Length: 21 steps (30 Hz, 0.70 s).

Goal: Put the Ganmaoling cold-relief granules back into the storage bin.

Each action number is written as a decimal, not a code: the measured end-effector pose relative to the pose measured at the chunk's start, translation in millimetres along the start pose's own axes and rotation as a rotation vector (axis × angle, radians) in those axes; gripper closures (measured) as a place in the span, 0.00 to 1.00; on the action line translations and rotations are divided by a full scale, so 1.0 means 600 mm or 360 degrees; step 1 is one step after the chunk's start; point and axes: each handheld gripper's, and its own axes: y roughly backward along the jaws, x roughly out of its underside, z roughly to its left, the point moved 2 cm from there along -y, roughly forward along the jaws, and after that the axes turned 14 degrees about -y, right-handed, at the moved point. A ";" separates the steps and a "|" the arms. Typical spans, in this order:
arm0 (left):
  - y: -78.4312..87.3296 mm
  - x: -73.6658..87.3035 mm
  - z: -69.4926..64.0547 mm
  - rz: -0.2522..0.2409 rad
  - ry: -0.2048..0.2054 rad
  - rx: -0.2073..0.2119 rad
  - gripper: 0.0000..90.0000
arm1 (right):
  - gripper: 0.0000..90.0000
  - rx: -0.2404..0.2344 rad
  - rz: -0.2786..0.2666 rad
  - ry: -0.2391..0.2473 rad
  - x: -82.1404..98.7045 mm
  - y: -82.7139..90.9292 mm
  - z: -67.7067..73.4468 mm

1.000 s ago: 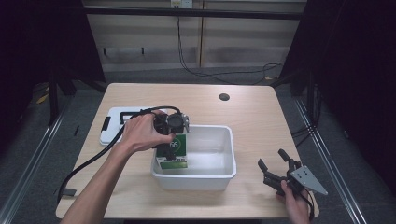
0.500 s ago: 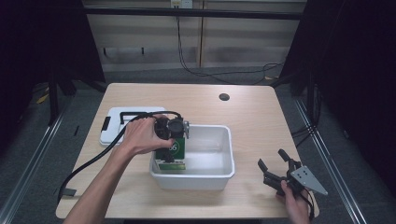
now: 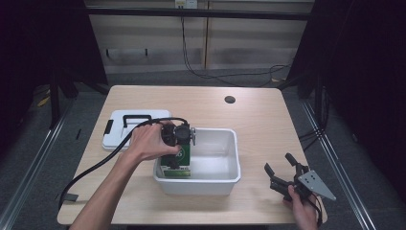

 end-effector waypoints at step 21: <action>-0.038 0.016 0.006 0.0068 0.0069 0.0034 0.16 | 0.14 -0.0004 0.0000 0.0000 0.000 0.001 0.001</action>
